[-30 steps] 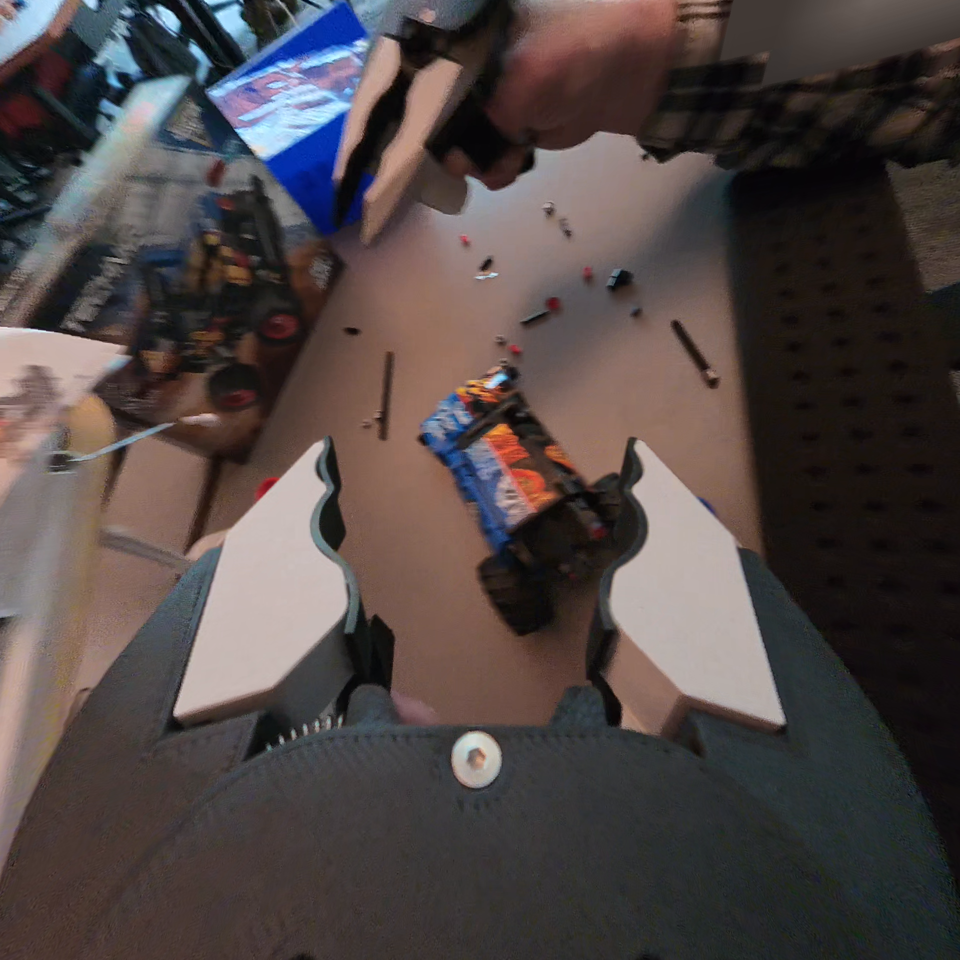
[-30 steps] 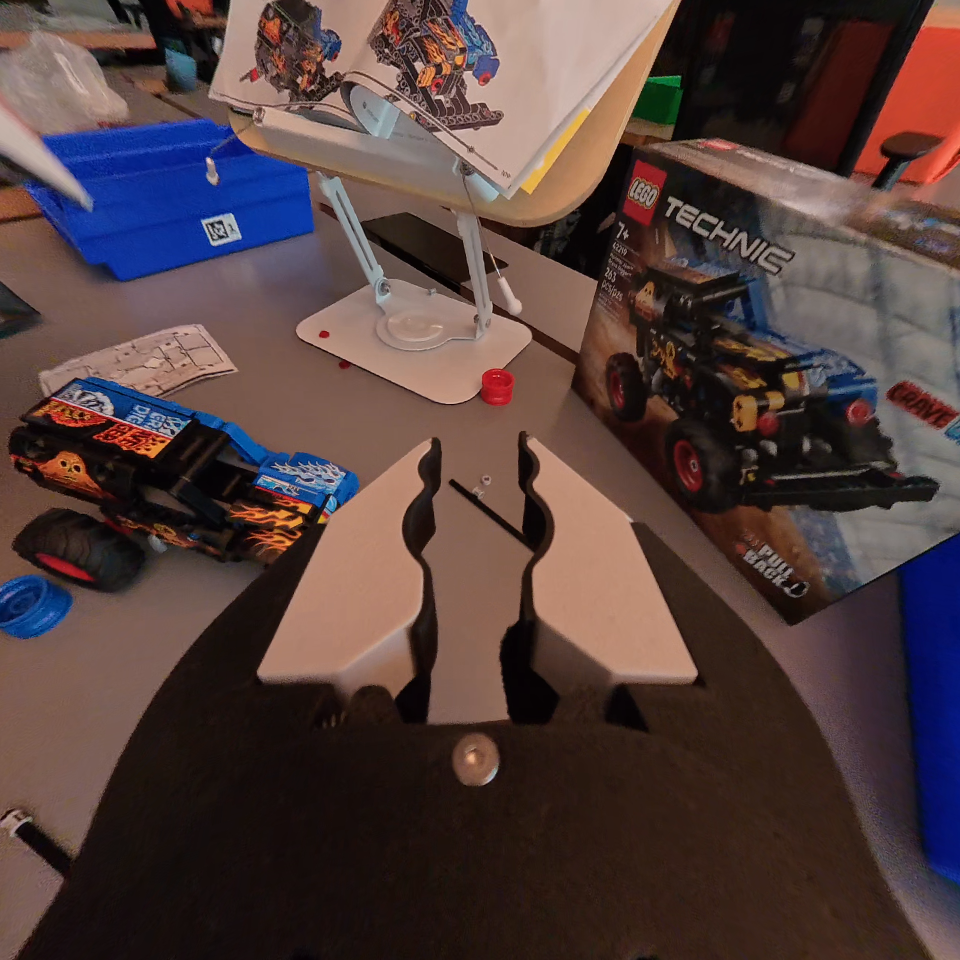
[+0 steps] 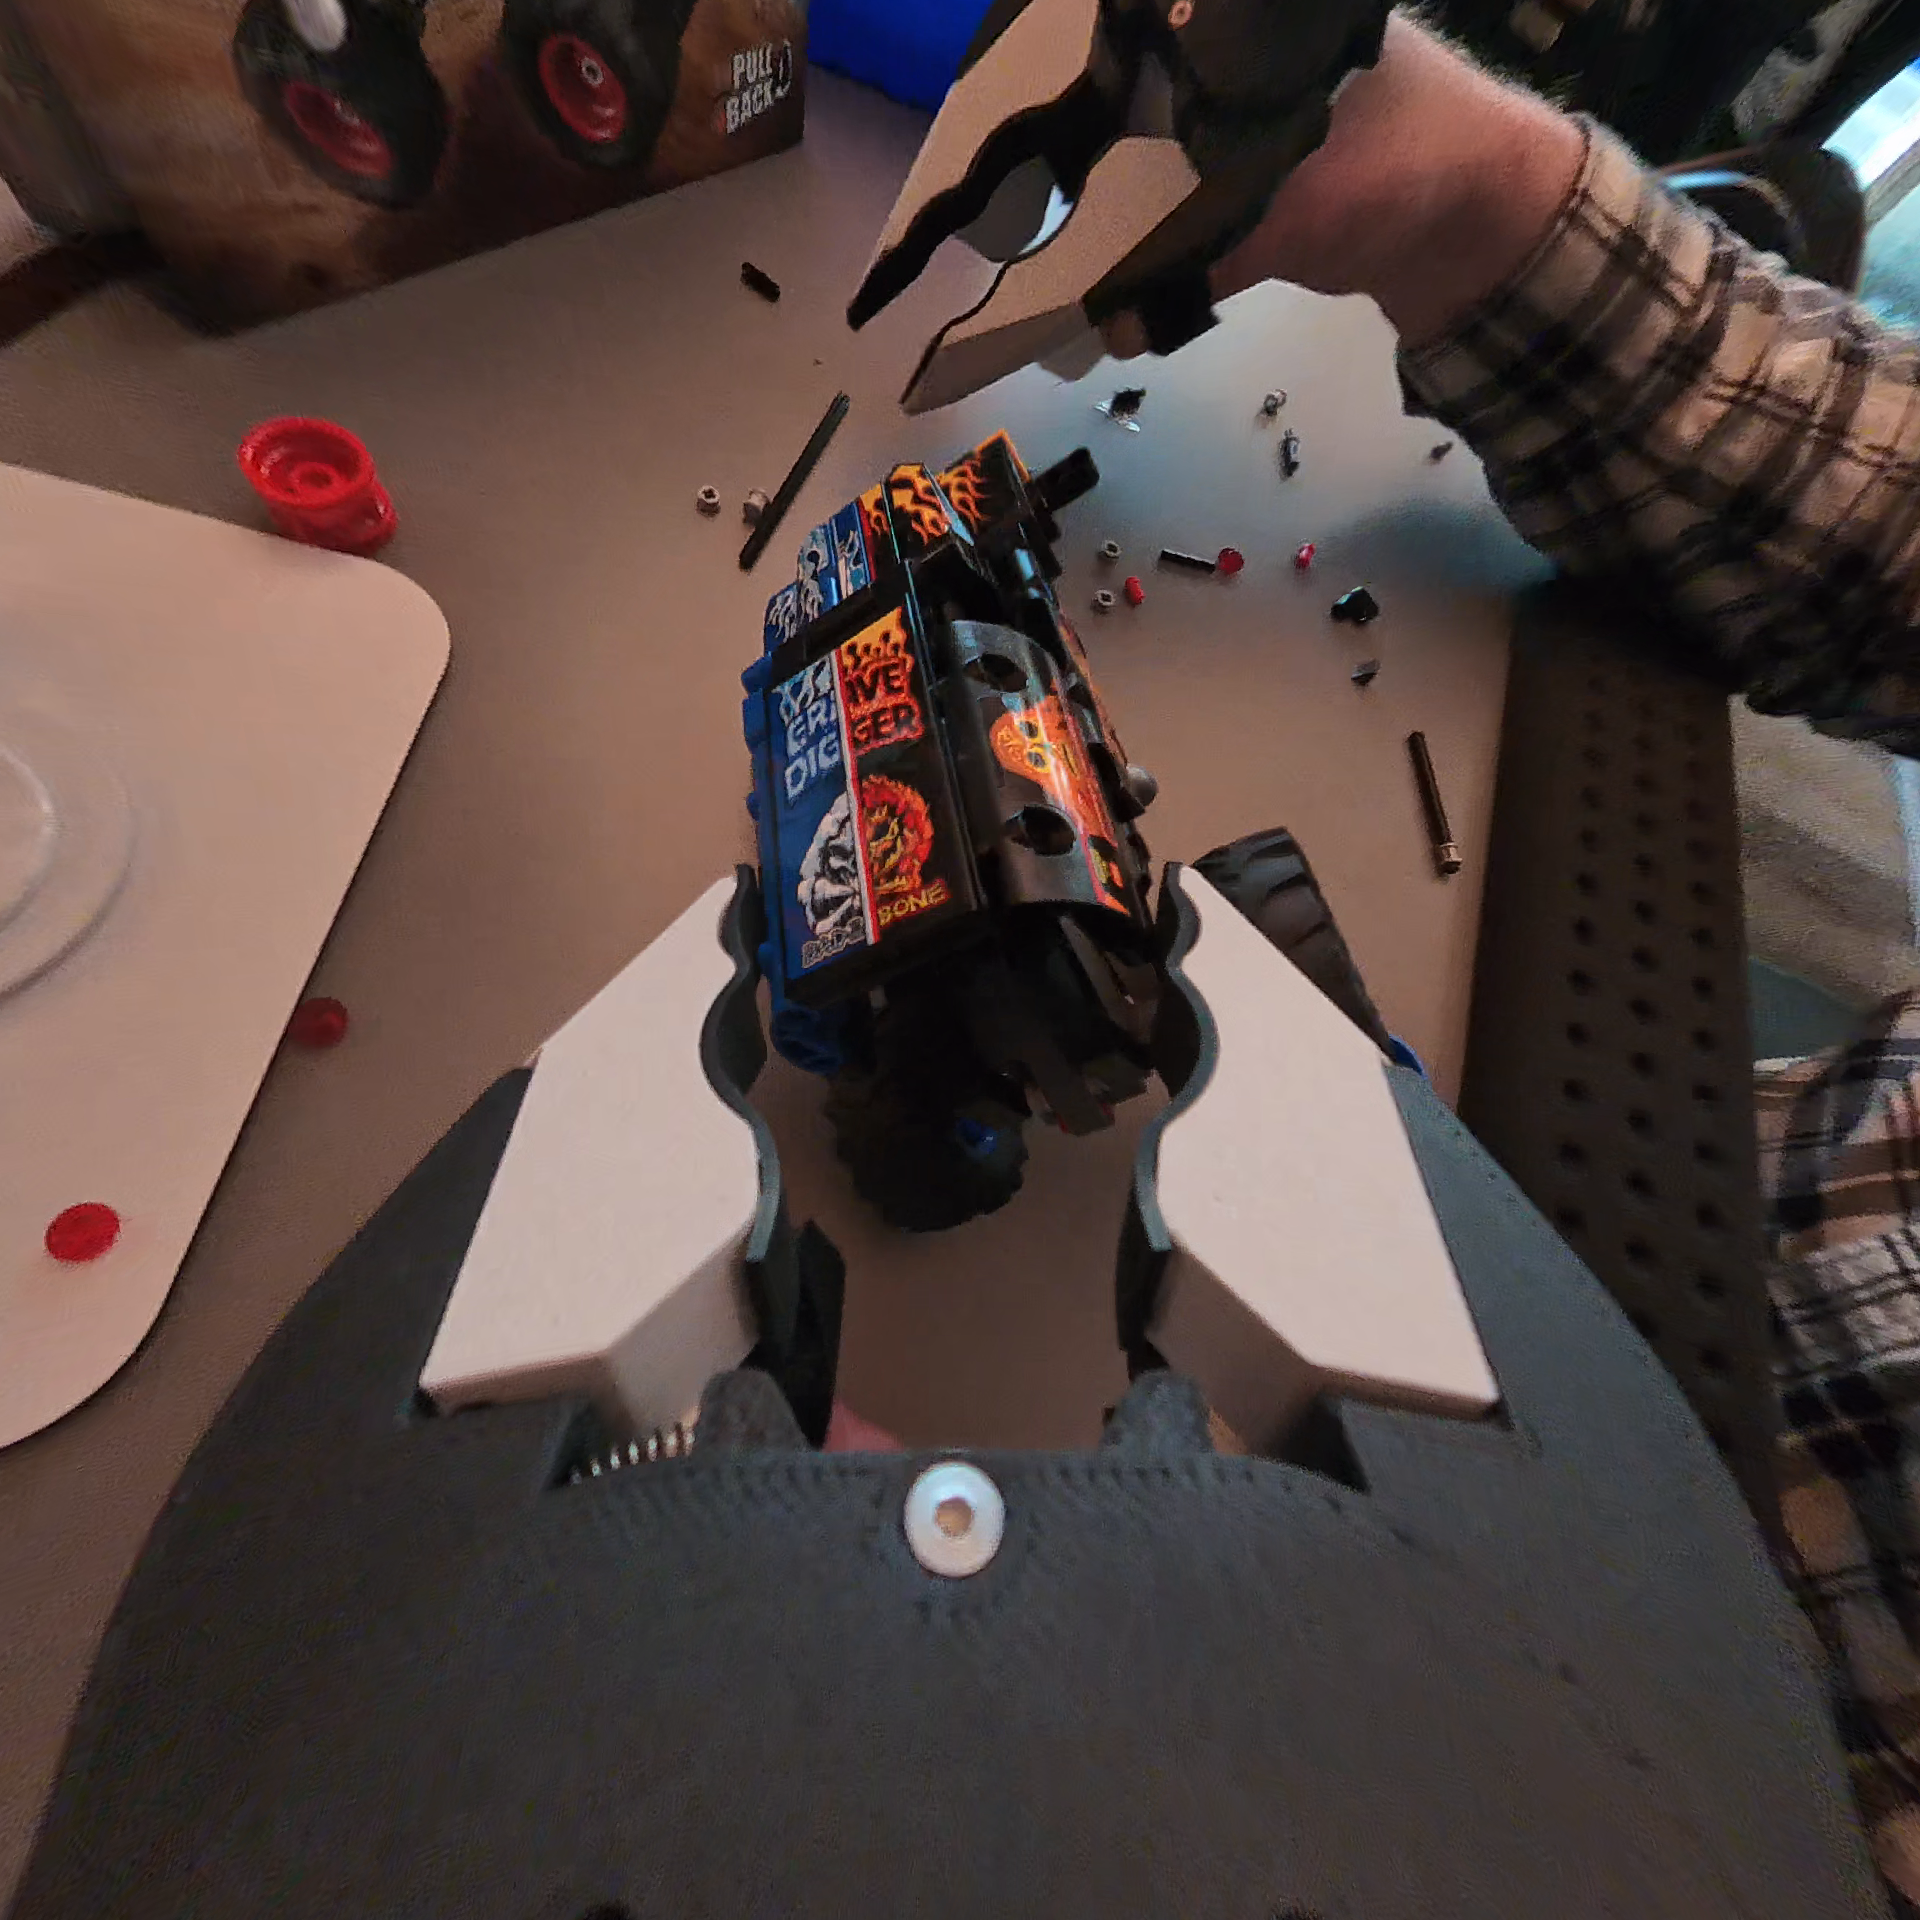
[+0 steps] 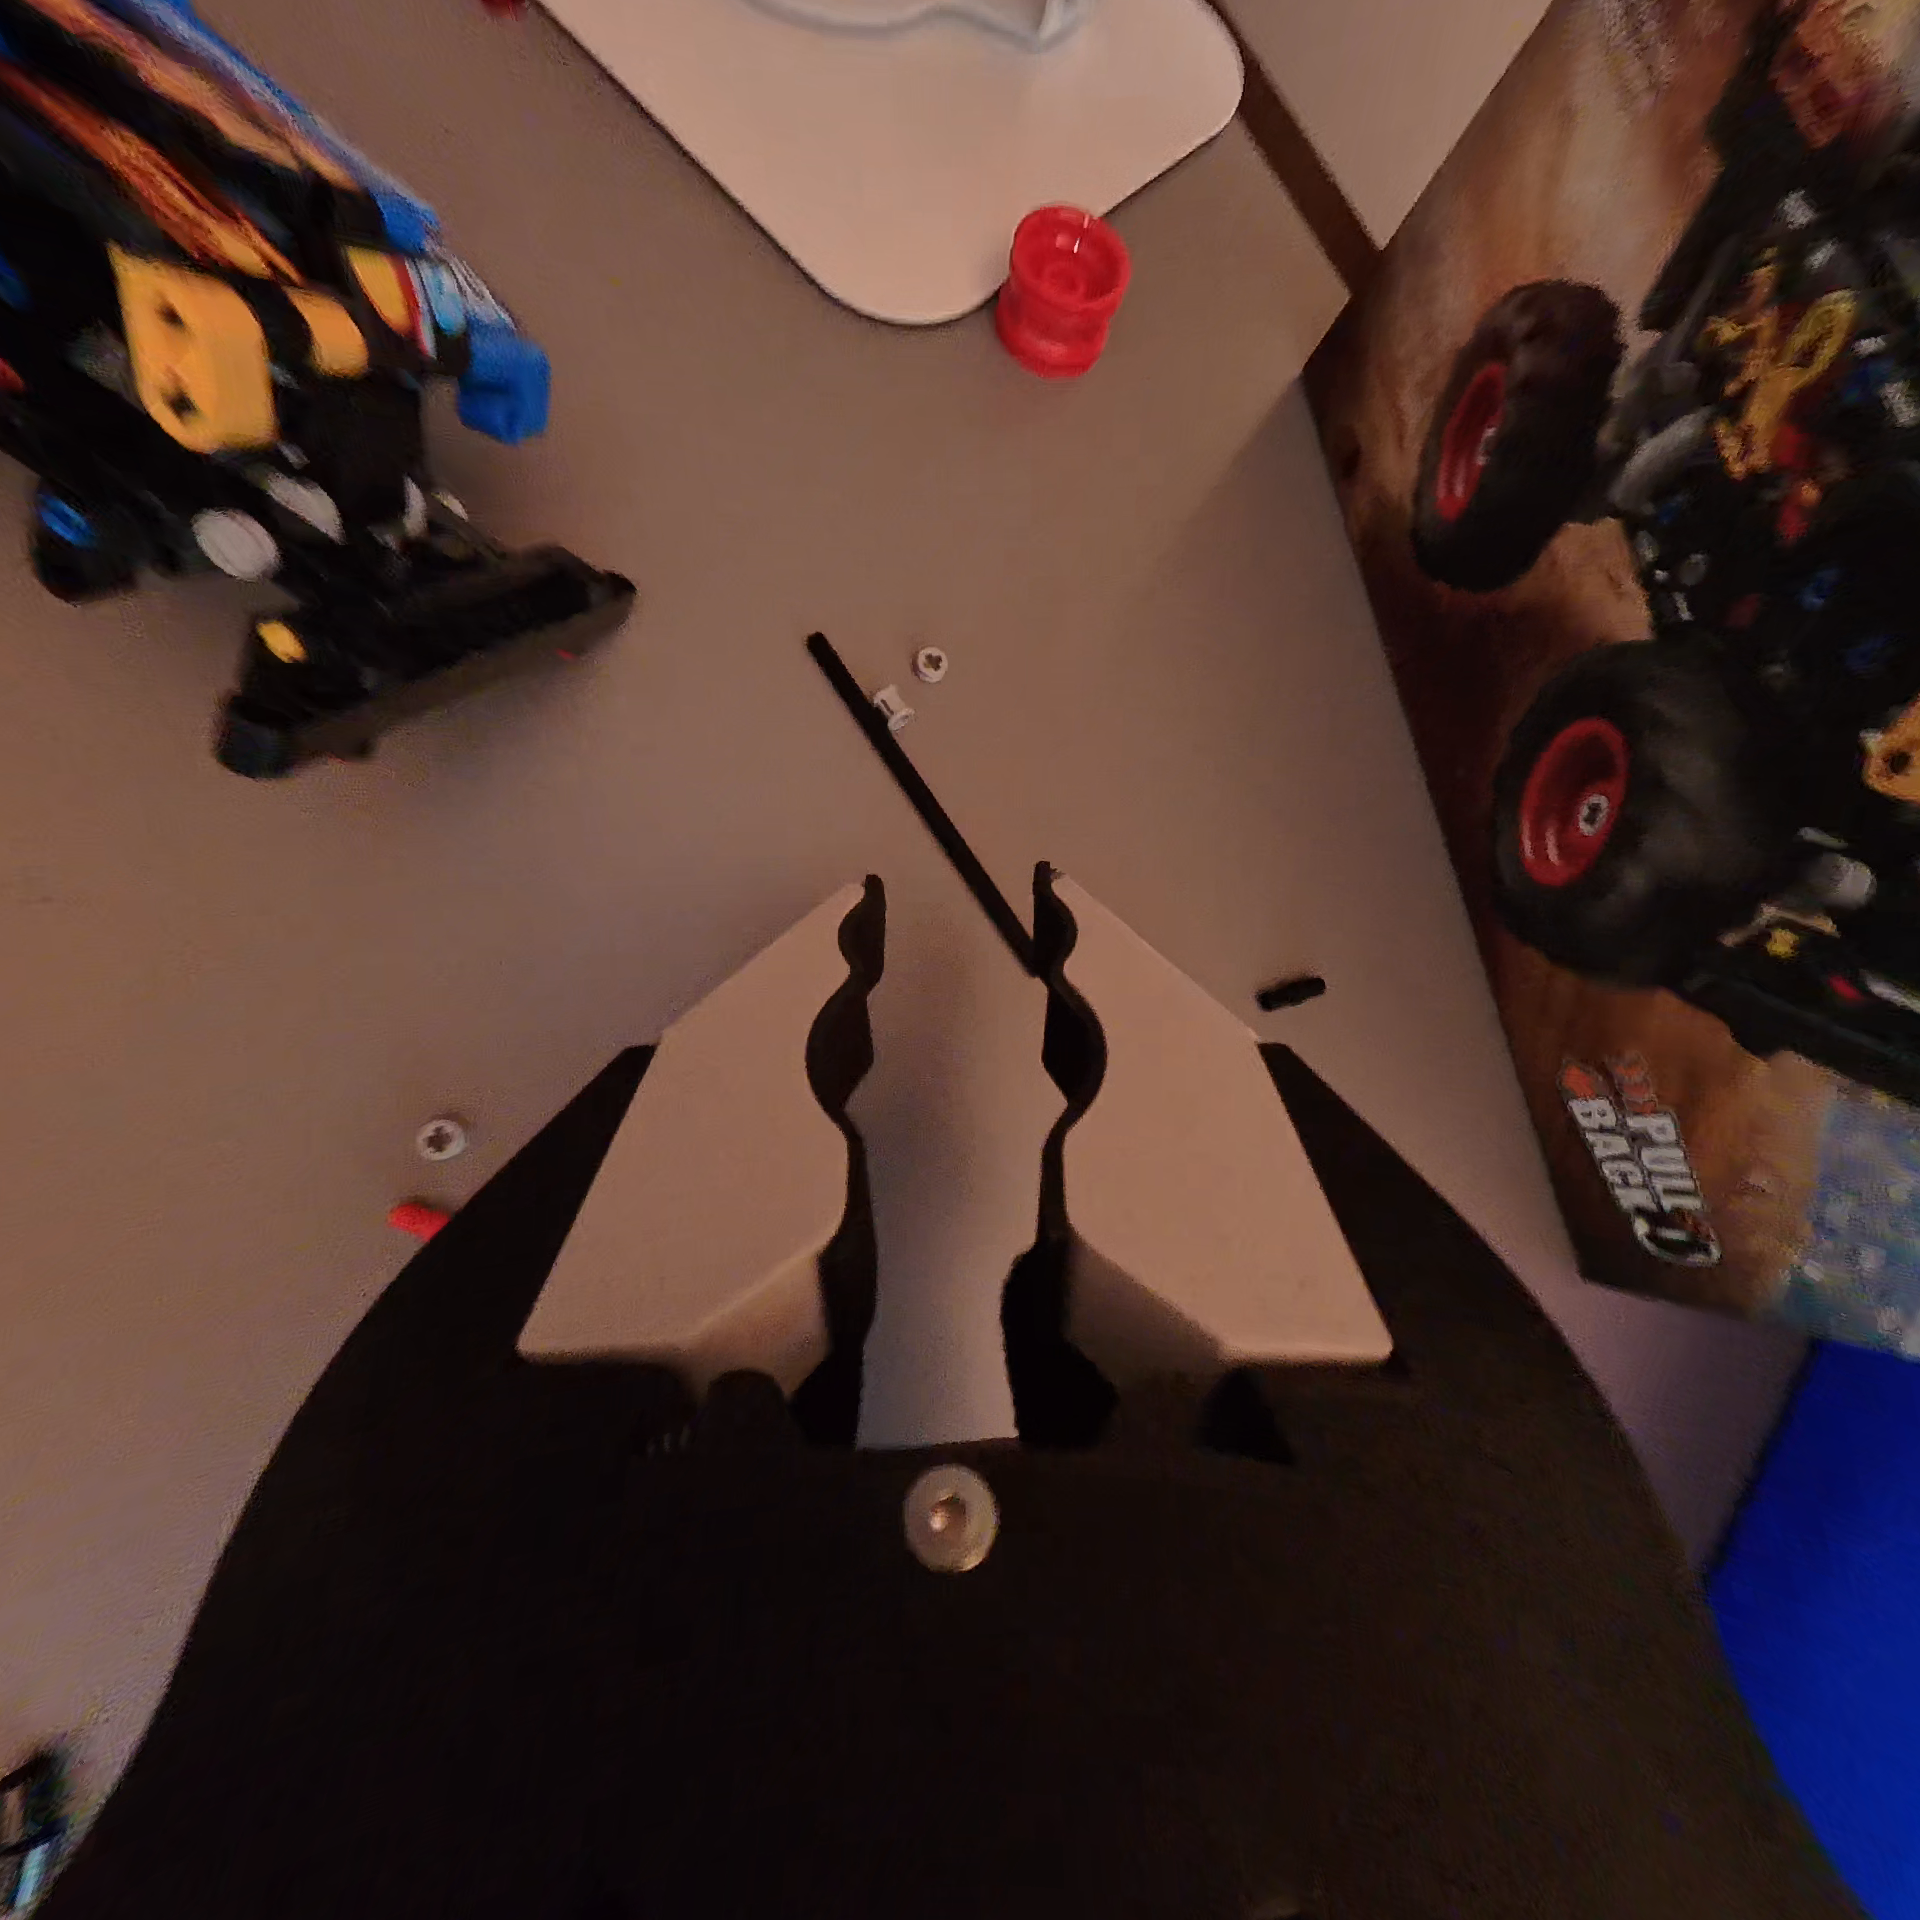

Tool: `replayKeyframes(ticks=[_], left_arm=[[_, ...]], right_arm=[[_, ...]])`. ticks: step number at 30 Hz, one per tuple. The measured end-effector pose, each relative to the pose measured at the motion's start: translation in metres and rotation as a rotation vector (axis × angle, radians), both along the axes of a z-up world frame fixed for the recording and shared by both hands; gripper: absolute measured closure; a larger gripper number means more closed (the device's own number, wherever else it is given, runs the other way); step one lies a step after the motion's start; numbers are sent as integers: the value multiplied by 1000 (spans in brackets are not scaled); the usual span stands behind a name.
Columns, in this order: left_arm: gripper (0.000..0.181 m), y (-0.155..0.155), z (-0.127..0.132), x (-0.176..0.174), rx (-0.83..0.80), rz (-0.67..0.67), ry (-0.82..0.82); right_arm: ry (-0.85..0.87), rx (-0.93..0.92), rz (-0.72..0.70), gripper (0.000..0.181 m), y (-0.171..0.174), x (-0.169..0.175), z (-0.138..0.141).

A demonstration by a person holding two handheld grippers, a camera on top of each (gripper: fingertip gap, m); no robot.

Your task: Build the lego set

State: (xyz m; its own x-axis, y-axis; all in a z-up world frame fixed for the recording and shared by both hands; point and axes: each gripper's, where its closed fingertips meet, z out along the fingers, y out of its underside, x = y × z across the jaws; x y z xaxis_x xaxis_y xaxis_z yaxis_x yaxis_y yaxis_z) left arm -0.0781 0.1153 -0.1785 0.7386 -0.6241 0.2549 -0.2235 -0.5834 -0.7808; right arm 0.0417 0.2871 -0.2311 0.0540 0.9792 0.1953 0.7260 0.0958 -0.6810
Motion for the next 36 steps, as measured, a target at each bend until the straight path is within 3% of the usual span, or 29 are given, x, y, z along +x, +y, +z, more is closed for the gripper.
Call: replayKeyframes(ticks=[5, 7, 9, 17, 24, 31, 36], left_arm=[[106, -5, -4, -17, -83, -24, -88], [107, -9, -6, -23, -102, -30, -114], [107, -11, -8, -27, -108, -29, -126], [107, -13, -15, -41, -134, -8, -227], [109, -10, -28, -52, -152, 13, -279], [107, -5, -32, -54, -150, 24, -287], [106, -1, -36, -62, -138, 55, -271]], right_arm=[[-158, -13, 61, 165, 8, -7, -30], [-150, -51, 77, 165, 6, -10, -31], [-140, -77, 91, 180, 5, -12, -32], [-139, -91, 148, 181, -4, -3, -30], [-142, 112, 211, 181, -21, 9, 15], [-216, 634, 340, 181, -44, -17, 99], [-420, 937, 484, 181, -57, -46, 115]])
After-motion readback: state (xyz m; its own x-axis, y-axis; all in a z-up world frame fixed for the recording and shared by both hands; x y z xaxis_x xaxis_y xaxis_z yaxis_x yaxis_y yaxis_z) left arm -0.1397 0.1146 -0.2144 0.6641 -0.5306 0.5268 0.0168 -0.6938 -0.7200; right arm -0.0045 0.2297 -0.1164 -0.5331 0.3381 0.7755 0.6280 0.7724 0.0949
